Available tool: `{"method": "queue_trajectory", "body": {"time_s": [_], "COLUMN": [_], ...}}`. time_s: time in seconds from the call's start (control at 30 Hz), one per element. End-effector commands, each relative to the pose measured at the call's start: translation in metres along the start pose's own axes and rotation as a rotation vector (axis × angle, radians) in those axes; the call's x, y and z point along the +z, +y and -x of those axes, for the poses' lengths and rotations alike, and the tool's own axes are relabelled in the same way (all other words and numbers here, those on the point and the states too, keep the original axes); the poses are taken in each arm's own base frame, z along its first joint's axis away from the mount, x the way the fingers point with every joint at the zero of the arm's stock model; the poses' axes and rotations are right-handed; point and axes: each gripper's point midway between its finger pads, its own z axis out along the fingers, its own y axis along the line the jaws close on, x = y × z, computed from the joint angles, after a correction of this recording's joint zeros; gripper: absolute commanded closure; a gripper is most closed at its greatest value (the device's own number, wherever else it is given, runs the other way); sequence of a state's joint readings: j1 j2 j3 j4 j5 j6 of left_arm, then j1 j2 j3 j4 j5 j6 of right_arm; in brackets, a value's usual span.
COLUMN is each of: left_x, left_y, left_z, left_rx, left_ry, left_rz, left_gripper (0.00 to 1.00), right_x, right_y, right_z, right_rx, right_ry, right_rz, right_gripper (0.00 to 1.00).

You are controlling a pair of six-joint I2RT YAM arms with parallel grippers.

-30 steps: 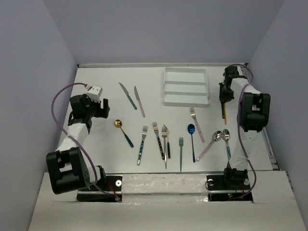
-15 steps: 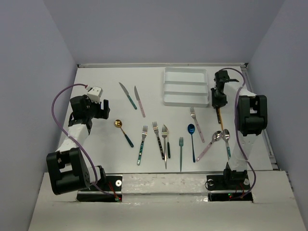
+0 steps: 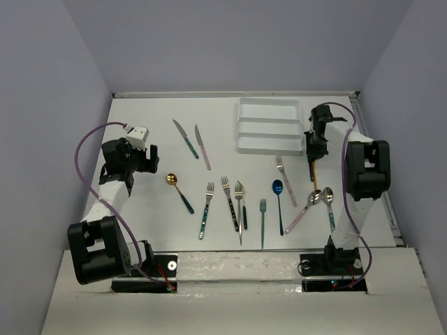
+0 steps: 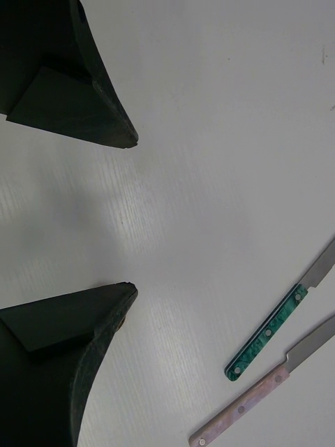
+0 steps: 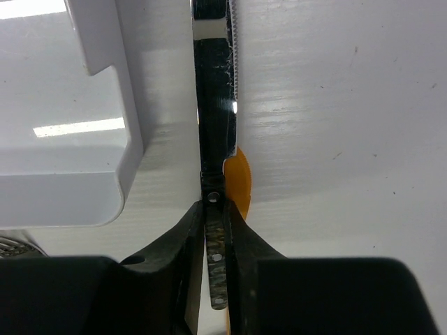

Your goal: Sort the eating utensils into containers

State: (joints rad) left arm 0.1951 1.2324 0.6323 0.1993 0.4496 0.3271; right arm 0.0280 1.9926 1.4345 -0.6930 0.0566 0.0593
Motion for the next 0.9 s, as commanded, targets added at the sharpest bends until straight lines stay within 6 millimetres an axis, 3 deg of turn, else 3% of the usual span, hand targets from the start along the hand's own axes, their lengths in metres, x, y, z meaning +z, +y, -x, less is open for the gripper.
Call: {"method": "queue_trajectory", "body": {"time_s": [0.0,0.07,0.2,0.43,0.6,0.87], "left_x": [-0.004,-0.004,-0.003,-0.005,-0.006,-0.005], "left_y": [0.001,0.001,0.002,0.005,0.006,0.007], "left_z": [0.016,0.016,0.014,0.014,0.015,0.014], "left_rx": [0.044,0.044,0.043,0.06,0.066,0.064], "left_ry": [-0.063,-0.063,-0.057,-0.058,-0.065,-0.06], "left_rz": [0.013,0.013,0.015,0.038,0.043,0.046], "left_gripper": [0.1,0.1,0.1,0.09,0.08,0.08], "right_x": [-0.006,-0.007,-0.002,0.028,0.03,0.025], "right_y": [0.01,0.006,0.005,-0.007,-0.026,-0.027], "right_z": [-0.009,-0.006,0.001,0.009,0.025,0.039], "right_rx": [0.007,0.012,-0.01,-0.021,-0.006,-0.044], "right_ry": [0.024,0.012,0.007,0.045,0.022,0.011], "right_rz": [0.038,0.014,0.009,-0.028,-0.063,-0.058], "right_gripper": [0.84,0.84,0.73,0.73,0.73,0.67]}}
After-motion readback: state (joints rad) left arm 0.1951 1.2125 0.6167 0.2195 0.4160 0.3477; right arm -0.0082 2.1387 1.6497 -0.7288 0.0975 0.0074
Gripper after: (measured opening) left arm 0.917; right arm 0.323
